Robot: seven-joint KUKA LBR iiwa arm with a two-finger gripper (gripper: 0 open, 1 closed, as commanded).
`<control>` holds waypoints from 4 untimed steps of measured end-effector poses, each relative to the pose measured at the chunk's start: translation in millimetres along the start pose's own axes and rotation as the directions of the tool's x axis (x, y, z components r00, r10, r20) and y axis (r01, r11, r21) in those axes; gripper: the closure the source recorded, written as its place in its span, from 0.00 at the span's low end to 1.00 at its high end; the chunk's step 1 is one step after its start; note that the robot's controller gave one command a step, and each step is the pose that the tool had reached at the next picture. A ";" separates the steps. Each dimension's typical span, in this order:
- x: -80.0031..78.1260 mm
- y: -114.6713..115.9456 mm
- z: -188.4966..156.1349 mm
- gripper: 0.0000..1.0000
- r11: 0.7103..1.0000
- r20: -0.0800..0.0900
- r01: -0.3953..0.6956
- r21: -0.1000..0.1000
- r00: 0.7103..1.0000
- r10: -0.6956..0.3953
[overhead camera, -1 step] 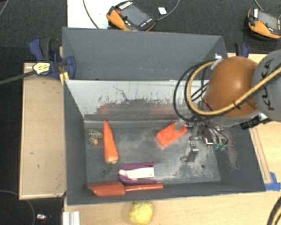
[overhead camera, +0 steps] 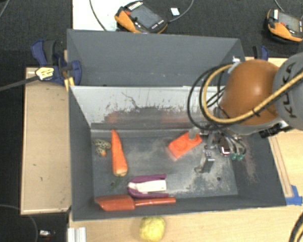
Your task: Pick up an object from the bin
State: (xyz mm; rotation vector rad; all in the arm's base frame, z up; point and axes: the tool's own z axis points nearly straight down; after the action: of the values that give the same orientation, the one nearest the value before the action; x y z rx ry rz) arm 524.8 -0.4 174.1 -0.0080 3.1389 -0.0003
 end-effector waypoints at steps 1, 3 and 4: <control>-50.0 -13.2 104.2 0.00 0.998 0.006 0.068 -0.001 0.998 -0.068; -62.0 3.1 73.9 0.00 0.983 0.002 0.182 -0.001 0.983 -0.182; -63.7 -14.5 104.3 0.00 1.000 0.013 0.003 -0.001 1.000 -0.003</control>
Offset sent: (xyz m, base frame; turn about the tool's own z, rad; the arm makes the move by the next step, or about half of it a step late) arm 0.0671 -0.0061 -0.0479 0.0170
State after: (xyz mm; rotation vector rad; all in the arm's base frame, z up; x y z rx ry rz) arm 588.8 -14.6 69.9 -0.0130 3.1261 0.0007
